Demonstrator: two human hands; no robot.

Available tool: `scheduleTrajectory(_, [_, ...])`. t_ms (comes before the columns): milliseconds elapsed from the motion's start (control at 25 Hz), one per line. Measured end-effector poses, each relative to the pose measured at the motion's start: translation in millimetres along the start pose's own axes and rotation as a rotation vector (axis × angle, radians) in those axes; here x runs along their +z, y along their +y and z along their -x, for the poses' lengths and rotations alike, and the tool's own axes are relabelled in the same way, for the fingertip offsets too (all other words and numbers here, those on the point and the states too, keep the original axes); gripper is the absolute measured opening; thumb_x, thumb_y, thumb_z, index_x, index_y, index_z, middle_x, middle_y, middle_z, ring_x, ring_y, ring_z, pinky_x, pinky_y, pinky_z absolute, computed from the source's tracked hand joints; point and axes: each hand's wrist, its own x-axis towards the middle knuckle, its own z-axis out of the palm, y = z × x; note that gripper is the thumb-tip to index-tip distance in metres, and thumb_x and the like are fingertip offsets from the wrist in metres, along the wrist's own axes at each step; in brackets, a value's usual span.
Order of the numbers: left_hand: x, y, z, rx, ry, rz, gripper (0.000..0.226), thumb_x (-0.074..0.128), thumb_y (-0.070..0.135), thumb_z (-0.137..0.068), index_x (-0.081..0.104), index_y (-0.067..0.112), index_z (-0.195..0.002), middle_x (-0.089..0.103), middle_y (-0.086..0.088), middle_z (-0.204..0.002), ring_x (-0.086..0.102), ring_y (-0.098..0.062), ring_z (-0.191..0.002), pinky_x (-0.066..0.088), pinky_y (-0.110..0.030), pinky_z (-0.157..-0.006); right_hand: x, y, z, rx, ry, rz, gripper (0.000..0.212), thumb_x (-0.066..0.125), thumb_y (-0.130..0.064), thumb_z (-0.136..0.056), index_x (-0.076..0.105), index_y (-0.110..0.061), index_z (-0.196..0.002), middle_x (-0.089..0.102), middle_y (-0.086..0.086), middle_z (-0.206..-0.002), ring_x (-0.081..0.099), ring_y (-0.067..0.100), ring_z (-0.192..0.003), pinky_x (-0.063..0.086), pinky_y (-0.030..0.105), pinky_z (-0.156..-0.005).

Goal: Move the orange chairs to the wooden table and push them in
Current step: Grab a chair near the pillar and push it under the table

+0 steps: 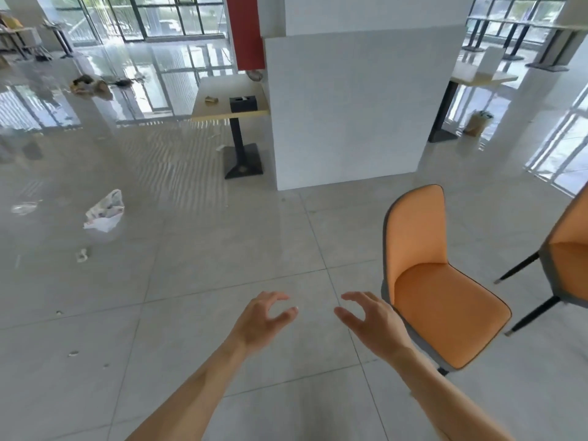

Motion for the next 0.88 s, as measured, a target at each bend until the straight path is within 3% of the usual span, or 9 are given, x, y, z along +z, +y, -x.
scheduleTrajectory(80, [-6,4,-41,0.002,-0.003,-0.004,0.051,0.058,0.061,-0.079,0.063,0.030,-0.119,0.058,0.011,-0.125,0.051,-0.004,-0.119,0.033,-0.018,-0.096,-11,4,-40,0.003,-0.012,0.027,0.045,0.049,-0.064,-0.088,0.056,-0.038,-0.124,0.055,-0.017,-0.130,0.055,0.004,-0.102,0.046,0.027,-0.085])
scheduleTrajectory(200, [-16,3,-109,0.001,-0.020,-0.006,0.053,0.056,0.064,-0.076,0.063,0.032,-0.118,0.057,0.013,-0.123,0.051,-0.005,-0.119,0.035,-0.022,-0.099,-18,11,-102,0.005,0.004,0.054,0.045,0.049,-0.063,-0.089,0.056,-0.037,-0.126,0.055,-0.016,-0.130,0.052,0.005,-0.112,0.042,0.025,-0.083])
scheduleTrajectory(560, [-57,-13,-362,0.109,-0.216,-0.065,0.049,0.061,0.056,-0.087,0.059,0.029,-0.127,0.054,0.007,-0.131,0.048,-0.010,-0.124,0.035,-0.030,-0.105,-34,35,-315,0.152,0.100,0.076,0.047,0.047,-0.067,-0.086,0.055,-0.041,-0.125,0.055,-0.014,-0.133,0.050,0.009,-0.119,0.047,0.036,-0.093])
scheduleTrajectory(680, [-69,1,-445,0.182,-0.304,-0.116,0.044,0.062,0.052,-0.088,0.059,0.031,-0.127,0.054,0.007,-0.133,0.046,-0.012,-0.128,0.035,-0.035,-0.108,-49,36,-371,0.224,0.137,0.086,0.049,0.046,-0.068,-0.086,0.055,-0.041,-0.126,0.055,-0.013,-0.134,0.052,0.009,-0.117,0.047,0.037,-0.095])
scheduleTrajectory(880, [-52,47,-558,0.300,-0.442,-0.145,0.059,0.056,0.062,-0.079,0.061,0.026,-0.126,0.056,0.005,-0.131,0.050,-0.012,-0.124,0.038,-0.035,-0.107,-79,64,-428,0.379,0.249,0.071,0.046,0.049,-0.064,-0.088,0.056,-0.039,-0.126,0.056,-0.012,-0.132,0.050,0.009,-0.121,0.043,0.033,-0.097])
